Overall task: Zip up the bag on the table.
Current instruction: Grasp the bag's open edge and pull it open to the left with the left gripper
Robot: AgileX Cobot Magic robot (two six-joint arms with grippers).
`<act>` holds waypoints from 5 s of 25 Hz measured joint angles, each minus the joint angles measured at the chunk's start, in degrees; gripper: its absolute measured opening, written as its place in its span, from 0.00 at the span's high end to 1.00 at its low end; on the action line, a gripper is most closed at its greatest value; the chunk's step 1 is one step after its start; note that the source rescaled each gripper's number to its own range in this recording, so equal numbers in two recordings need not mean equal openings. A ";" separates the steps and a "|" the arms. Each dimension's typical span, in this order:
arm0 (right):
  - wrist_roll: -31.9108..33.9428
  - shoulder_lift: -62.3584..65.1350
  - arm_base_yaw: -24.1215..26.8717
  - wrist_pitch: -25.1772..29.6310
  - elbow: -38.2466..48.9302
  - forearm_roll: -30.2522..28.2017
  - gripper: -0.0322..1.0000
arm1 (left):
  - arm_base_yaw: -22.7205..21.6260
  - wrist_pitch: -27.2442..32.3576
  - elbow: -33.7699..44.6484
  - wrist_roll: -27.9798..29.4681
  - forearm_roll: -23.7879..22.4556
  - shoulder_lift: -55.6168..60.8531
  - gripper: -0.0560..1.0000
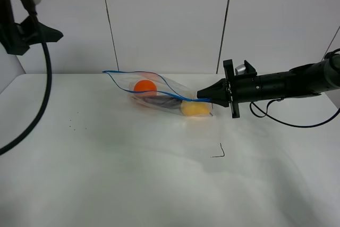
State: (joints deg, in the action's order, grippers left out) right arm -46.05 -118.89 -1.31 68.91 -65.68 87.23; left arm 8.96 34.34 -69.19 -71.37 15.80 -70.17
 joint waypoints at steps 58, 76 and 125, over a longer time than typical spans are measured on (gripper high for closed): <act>1.33 0.00 0.00 -0.05 0.00 0.72 0.97 | 38.88 -87.52 19.69 9.90 -6.93 -42.45 0.33; 1.33 0.00 0.00 -0.05 0.00 0.72 0.97 | 37.59 -89.64 19.35 10.02 -7.00 -44.79 0.65; 1.54 0.00 -0.17 -0.19 0.00 2.66 0.97 | 16.88 -99.04 28.35 2.45 -9.06 -42.75 0.95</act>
State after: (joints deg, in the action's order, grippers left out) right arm -44.51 -118.89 -1.48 68.73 -65.68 89.89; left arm 25.84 -64.70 -40.84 -68.92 6.75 -112.93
